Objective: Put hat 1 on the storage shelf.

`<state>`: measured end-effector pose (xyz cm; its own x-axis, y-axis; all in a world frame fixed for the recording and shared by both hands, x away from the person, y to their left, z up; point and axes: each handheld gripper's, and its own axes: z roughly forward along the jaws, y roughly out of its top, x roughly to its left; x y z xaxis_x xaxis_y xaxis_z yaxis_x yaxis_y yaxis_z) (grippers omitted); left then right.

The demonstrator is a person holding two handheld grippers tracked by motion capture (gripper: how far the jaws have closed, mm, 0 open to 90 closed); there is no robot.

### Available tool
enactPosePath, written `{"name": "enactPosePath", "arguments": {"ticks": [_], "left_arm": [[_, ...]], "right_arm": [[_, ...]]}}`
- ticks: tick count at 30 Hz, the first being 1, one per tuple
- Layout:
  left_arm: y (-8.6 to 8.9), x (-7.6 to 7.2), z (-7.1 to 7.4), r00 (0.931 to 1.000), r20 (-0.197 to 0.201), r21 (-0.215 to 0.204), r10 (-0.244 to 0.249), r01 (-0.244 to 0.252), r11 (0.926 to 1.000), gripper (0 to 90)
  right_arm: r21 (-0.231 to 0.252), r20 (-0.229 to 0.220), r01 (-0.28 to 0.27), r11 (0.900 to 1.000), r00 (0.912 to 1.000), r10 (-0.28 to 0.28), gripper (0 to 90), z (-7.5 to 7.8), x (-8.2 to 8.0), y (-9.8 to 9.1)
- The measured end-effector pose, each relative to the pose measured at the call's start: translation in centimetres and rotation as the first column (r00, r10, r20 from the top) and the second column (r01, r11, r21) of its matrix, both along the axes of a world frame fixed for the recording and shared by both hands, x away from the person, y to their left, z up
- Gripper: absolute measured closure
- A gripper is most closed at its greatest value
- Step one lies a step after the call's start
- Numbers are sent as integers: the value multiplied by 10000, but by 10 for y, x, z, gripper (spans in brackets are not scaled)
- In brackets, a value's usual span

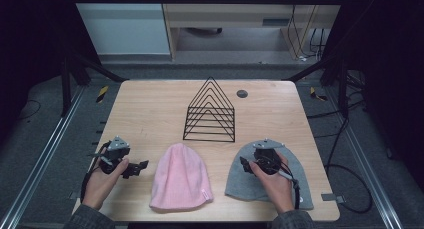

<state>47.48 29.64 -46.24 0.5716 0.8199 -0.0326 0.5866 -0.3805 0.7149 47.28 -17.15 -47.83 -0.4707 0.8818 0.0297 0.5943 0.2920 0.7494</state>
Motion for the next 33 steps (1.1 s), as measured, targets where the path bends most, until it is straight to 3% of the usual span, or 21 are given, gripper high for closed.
{"name": "enactPosePath", "arguments": {"ticks": [5,7,9,11,14,15,17,19,22,24,30,33], "left_arm": [[-9,-1,0,9992,144,91,-371,369,9993,78],[-18,-2,8,9974,310,-293,-649,658,9974,107],[-26,1,14,9946,301,-122,-990,994,9950,112],[-36,8,22,9918,176,130,-1264,1262,9919,121],[-48,20,30,9892,-130,165,-1460,1462,9891,156],[-61,32,34,9835,-350,365,-1777,1789,9832,169],[-71,42,37,9798,-326,534,-1973,1989,9786,195],[-78,46,34,9782,-423,424,-2032,2049,9779,204],[-83,44,25,9768,-547,610,-2068,2100,9758,196],[-84,42,19,9796,-483,590,-1949,1976,9785,192],[-95,41,5,9759,-662,676,-2080,2123,9749,208],[-100,44,-2,9713,-983,762,-2167,2245,9715,240]], "right_arm": [[-93,272,-19,10000,9996,22,313,2,-6,-7],[-271,337,-63,9996,9994,72,318,1,-9,-8],[-336,520,-104,9994,9986,121,324,2,-10,-8],[-358,705,-138,9993,9974,163,332,3,-11,-7],[-408,799,-127,9991,9967,159,337,4,-11,-6],[-480,817,-145,9987,9965,184,337,3,-11,-6],[-512,752,-139,9986,9970,177,337,2,-12,-5],[-509,807,-109,9986,9966,150,337,3,-12,-6],[-440,790,-62,9990,9968,96,324,3,-11,-7],[-306,685,81,9995,9976,-60,309,4,-11,-8],[26,547,19,10000,9985,-20,275,6,-11,-7],[39,529,-2,10000,9986,0,288,6,-11,-5]]}}
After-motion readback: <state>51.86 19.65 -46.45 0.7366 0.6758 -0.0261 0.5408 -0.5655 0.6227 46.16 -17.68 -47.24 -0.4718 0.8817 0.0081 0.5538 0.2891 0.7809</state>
